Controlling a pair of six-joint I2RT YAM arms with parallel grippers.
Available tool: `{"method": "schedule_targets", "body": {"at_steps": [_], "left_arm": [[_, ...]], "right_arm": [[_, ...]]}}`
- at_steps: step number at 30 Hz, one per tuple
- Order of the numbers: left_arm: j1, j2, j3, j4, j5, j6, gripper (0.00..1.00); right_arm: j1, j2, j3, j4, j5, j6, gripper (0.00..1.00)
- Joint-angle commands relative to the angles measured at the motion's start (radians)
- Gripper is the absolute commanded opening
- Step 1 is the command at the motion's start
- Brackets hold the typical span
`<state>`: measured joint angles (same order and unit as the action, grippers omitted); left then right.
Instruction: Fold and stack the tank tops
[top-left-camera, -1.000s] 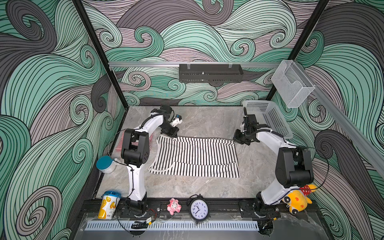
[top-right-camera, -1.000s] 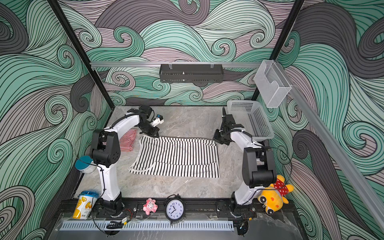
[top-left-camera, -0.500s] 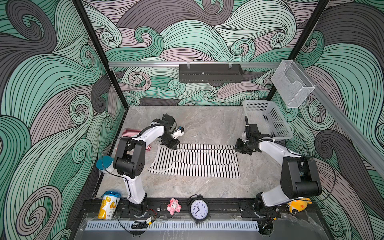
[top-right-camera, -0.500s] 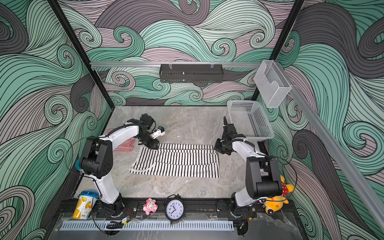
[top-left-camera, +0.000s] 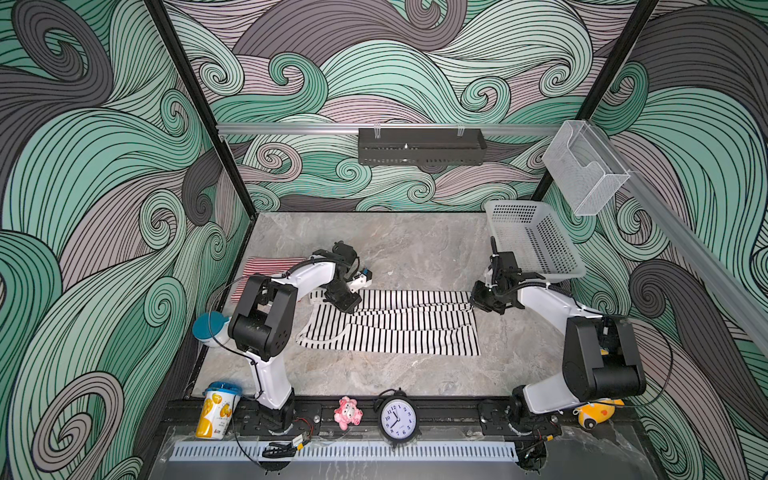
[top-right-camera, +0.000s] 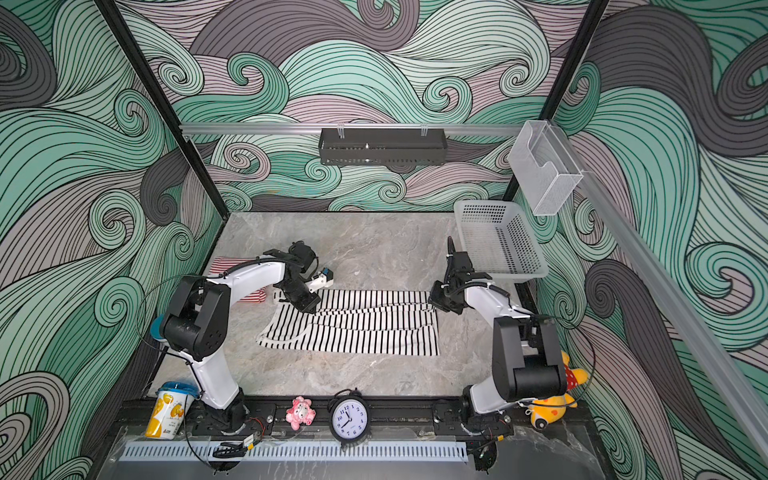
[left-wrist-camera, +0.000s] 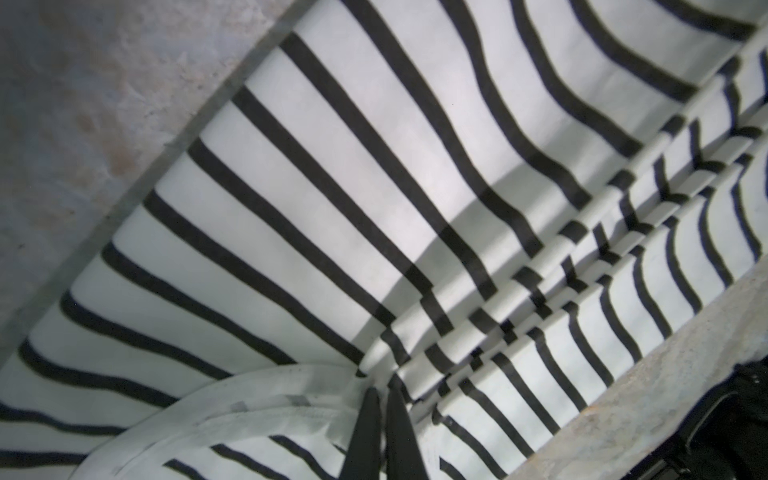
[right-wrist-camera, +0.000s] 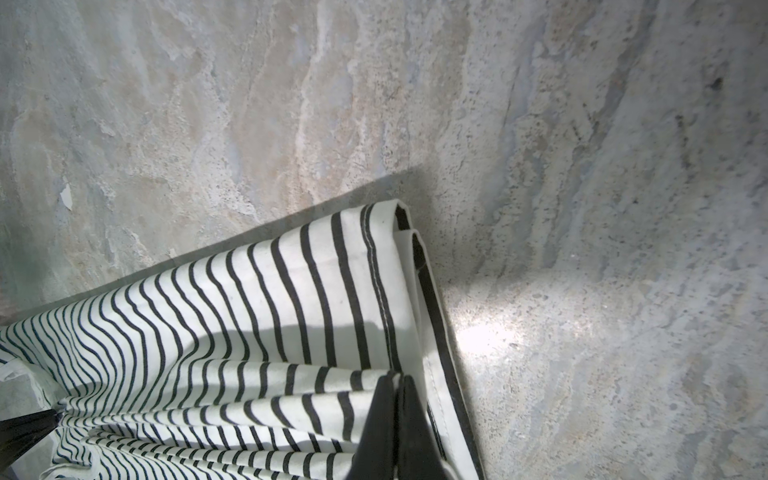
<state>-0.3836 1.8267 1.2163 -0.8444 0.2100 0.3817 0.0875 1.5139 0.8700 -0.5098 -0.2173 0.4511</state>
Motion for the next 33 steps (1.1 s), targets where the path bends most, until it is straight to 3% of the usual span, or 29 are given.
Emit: {"method": "schedule_targets", "body": {"at_steps": [1, 4, 9, 14, 21, 33], "left_arm": [[-0.007, -0.040, -0.006, -0.040, -0.026, 0.017, 0.09], [-0.007, -0.069, -0.016, -0.072, -0.028, 0.030, 0.17], [-0.007, -0.182, -0.031, -0.063, -0.022, 0.043, 0.22], [-0.016, -0.120, 0.042, -0.031, 0.032, 0.009, 0.23], [-0.047, 0.084, 0.179, -0.026, -0.025, -0.047, 0.21], [-0.103, 0.033, -0.014, 0.004, -0.021, -0.011, 0.20]], "right_arm": [[-0.003, -0.034, -0.024, 0.011, 0.022, 0.003, 0.17], [-0.003, -0.066, -0.032, 0.005, 0.019, 0.009, 0.31], [0.008, -0.130, -0.044, 0.018, -0.012, 0.049, 0.36], [0.064, -0.084, -0.019, 0.063, -0.019, 0.098, 0.31], [0.107, 0.057, 0.037, 0.097, 0.003, 0.123, 0.18], [0.150, -0.005, -0.138, 0.103, 0.025, 0.142, 0.15]]}}
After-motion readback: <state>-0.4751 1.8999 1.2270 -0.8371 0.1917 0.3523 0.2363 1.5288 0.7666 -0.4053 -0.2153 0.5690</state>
